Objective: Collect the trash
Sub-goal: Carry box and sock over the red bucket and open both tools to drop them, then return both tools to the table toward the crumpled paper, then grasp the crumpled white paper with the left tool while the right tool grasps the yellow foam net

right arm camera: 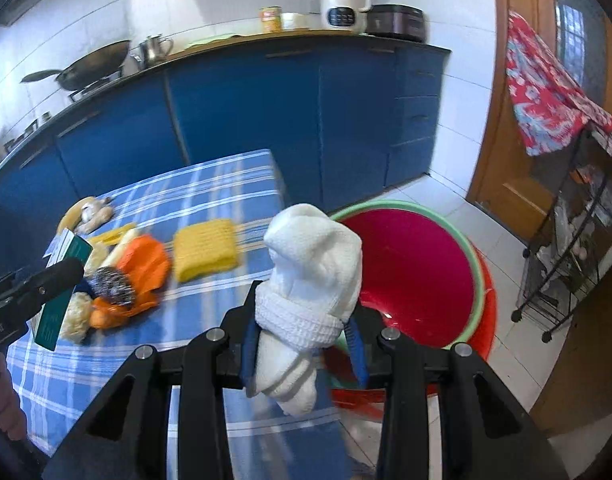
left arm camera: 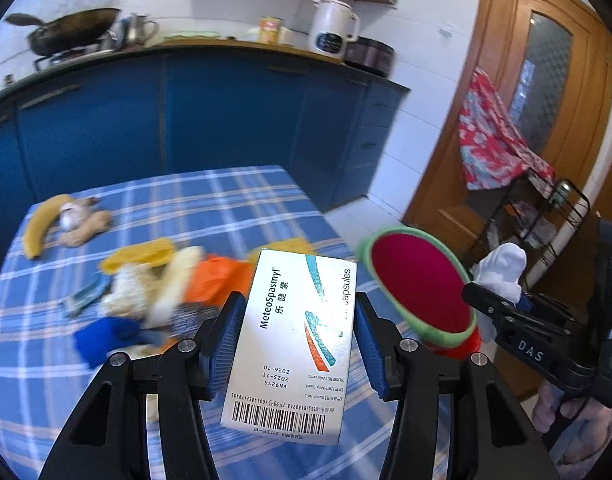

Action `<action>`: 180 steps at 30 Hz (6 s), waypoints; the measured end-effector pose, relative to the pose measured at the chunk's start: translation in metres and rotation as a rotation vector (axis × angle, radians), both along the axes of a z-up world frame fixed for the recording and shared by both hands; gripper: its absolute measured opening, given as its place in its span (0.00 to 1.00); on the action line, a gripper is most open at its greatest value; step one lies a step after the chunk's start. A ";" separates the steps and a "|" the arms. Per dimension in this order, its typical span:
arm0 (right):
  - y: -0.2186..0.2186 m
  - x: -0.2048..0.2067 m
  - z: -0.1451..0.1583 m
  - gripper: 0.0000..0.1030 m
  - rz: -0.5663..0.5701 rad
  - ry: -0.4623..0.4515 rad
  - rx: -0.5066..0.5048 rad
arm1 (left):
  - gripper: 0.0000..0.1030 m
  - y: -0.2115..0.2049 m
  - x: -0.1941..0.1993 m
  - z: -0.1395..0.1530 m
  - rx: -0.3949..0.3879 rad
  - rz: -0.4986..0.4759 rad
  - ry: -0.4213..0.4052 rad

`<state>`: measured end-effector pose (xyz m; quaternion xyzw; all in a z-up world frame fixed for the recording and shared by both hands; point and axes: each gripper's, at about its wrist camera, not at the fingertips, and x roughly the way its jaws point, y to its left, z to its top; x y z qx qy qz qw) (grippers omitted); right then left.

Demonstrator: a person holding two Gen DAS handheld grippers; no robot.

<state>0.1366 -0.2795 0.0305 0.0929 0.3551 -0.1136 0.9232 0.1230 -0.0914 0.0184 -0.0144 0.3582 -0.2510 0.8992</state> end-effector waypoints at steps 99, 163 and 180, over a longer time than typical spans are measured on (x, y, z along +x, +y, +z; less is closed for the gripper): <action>-0.022 -0.016 -0.025 0.65 0.008 -0.036 0.205 | 0.64 0.021 0.001 -0.027 0.086 0.194 0.086; 0.055 0.116 -0.053 0.65 0.179 0.093 0.175 | 0.42 0.099 0.050 -0.031 -0.015 0.332 0.068; 0.065 0.155 -0.080 0.44 0.212 0.141 0.167 | 0.42 0.077 0.080 -0.043 0.000 0.317 0.090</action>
